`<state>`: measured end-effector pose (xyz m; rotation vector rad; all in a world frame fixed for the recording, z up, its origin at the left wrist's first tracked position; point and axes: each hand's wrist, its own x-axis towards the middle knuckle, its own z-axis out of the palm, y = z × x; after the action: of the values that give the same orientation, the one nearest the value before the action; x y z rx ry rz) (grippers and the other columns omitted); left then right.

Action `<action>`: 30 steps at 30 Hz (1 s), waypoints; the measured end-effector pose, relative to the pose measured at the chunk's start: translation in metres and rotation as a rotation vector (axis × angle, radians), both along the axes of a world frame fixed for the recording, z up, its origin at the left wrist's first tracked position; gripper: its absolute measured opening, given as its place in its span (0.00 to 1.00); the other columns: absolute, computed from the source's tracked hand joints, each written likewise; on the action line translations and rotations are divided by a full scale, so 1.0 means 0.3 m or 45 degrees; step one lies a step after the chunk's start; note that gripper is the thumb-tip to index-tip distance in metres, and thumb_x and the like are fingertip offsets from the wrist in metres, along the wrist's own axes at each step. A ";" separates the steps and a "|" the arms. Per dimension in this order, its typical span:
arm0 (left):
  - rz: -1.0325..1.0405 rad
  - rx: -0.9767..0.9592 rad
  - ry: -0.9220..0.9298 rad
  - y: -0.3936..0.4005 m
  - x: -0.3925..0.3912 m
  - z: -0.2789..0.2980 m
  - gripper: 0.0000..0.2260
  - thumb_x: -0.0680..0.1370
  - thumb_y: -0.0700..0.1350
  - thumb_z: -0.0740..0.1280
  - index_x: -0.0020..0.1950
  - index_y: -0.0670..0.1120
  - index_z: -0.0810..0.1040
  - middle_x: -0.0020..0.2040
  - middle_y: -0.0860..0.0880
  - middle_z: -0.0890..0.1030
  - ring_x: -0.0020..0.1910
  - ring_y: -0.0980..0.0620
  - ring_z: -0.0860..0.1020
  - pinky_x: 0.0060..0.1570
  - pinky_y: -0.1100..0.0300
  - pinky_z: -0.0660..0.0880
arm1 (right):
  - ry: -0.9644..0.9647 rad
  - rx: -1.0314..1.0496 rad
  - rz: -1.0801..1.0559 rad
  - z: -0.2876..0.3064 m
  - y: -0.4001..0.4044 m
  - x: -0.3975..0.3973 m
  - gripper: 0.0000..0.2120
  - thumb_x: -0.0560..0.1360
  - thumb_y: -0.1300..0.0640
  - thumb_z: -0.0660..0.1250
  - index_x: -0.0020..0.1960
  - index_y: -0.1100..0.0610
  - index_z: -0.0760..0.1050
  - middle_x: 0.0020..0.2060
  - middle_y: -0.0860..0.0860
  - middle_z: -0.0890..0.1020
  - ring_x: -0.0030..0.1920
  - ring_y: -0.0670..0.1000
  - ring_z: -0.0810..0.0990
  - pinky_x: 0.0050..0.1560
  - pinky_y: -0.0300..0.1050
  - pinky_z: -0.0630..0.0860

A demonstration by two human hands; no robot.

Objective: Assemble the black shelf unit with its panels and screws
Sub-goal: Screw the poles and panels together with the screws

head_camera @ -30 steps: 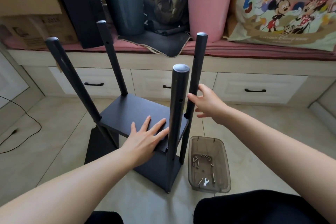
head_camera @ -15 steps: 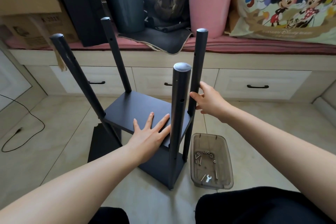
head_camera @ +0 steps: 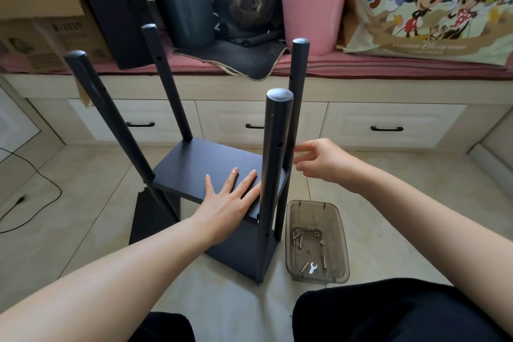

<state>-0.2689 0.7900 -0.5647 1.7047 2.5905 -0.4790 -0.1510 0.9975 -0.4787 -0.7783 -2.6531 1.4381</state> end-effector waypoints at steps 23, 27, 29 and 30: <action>0.037 0.015 -0.159 0.031 0.001 0.029 0.38 0.83 0.37 0.60 0.82 0.57 0.39 0.81 0.53 0.34 0.80 0.38 0.35 0.67 0.21 0.52 | 0.267 -0.108 0.654 0.080 -0.169 0.063 0.12 0.76 0.65 0.70 0.59 0.57 0.77 0.50 0.41 0.84 0.56 0.47 0.83 0.50 0.43 0.81; 0.048 0.007 -0.122 0.036 -0.004 0.029 0.38 0.83 0.37 0.58 0.81 0.56 0.36 0.81 0.53 0.36 0.80 0.38 0.38 0.67 0.22 0.55 | 0.264 -0.125 0.602 0.076 -0.147 0.064 0.12 0.78 0.63 0.68 0.59 0.52 0.77 0.52 0.42 0.84 0.55 0.44 0.83 0.52 0.54 0.82; 0.051 0.005 -0.115 0.039 -0.004 0.029 0.39 0.83 0.37 0.59 0.80 0.56 0.33 0.81 0.52 0.36 0.80 0.37 0.39 0.67 0.22 0.55 | 0.270 -0.126 0.548 0.079 -0.137 0.063 0.12 0.78 0.62 0.68 0.57 0.47 0.77 0.52 0.46 0.85 0.54 0.42 0.83 0.52 0.53 0.82; 0.051 0.000 -0.118 0.041 -0.004 0.029 0.40 0.83 0.37 0.59 0.80 0.56 0.32 0.82 0.52 0.35 0.80 0.37 0.39 0.67 0.22 0.55 | 0.272 -0.120 0.522 0.080 -0.133 0.062 0.11 0.79 0.61 0.68 0.56 0.46 0.77 0.53 0.47 0.85 0.54 0.42 0.83 0.51 0.53 0.83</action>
<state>-0.2701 0.8025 -0.5560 1.6303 2.5541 -0.3892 -0.1325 0.9575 -0.4547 -0.0681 -2.6930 1.6284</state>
